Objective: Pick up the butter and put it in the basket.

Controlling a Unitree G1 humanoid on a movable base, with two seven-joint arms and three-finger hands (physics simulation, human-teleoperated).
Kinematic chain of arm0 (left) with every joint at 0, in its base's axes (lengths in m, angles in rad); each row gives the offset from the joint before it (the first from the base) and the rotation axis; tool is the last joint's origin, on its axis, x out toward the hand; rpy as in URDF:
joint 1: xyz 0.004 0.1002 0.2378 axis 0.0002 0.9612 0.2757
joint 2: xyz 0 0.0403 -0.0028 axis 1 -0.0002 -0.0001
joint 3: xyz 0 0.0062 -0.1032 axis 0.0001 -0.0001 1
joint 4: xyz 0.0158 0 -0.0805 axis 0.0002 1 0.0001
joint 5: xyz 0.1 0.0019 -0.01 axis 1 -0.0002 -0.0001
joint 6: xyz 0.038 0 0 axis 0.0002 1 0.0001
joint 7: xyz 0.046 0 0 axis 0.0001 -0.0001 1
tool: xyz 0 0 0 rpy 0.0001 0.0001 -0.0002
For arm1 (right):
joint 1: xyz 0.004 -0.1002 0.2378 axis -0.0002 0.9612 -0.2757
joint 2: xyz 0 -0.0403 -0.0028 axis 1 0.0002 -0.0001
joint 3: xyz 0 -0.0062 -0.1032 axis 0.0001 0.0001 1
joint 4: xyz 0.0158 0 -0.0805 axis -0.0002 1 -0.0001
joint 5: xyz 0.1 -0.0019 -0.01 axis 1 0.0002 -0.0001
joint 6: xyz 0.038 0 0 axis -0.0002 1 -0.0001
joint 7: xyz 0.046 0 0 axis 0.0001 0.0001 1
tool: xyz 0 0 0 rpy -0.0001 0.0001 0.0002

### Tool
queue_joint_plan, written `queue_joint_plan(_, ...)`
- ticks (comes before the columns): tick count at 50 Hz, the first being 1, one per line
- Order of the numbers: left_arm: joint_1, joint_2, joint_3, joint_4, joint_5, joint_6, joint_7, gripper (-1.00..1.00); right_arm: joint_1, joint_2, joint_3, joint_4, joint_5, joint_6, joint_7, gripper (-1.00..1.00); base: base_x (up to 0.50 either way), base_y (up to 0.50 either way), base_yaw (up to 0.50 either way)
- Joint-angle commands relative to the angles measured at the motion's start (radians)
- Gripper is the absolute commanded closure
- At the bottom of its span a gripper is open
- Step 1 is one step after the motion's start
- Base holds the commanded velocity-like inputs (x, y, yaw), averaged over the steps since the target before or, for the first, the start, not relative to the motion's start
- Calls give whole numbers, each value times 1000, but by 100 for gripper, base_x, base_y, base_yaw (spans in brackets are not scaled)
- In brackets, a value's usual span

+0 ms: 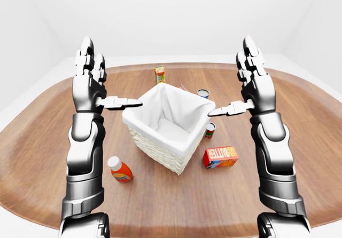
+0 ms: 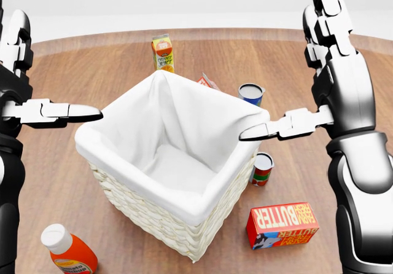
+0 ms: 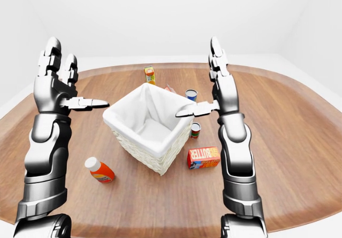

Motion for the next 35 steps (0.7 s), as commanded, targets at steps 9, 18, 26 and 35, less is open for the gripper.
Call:
queue_joint_plan(9, -4, 14, 13, 35, -8, 0, -3, -100, 85, -62, 15, -127, -271, 0, 229, -100, 0, 0, 0)
queue_joint_plan(18, -12, 18, 12, 55, -10, 0, 6, -100, 151, -86, 4, -173, -473, 0, 383, -100, 0, 0, 0)
queue_joint_plan(26, -14, 26, 19, 52, -16, 0, 9, -100, 181, -76, -10, -151, -611, 0, 456, -100, 0, 0, 0)
queue_joint_plan(35, -16, 31, 23, 50, -23, 0, 13, -100, 222, -65, -15, -126, -736, 0, 519, -100, 0, 0, 0)
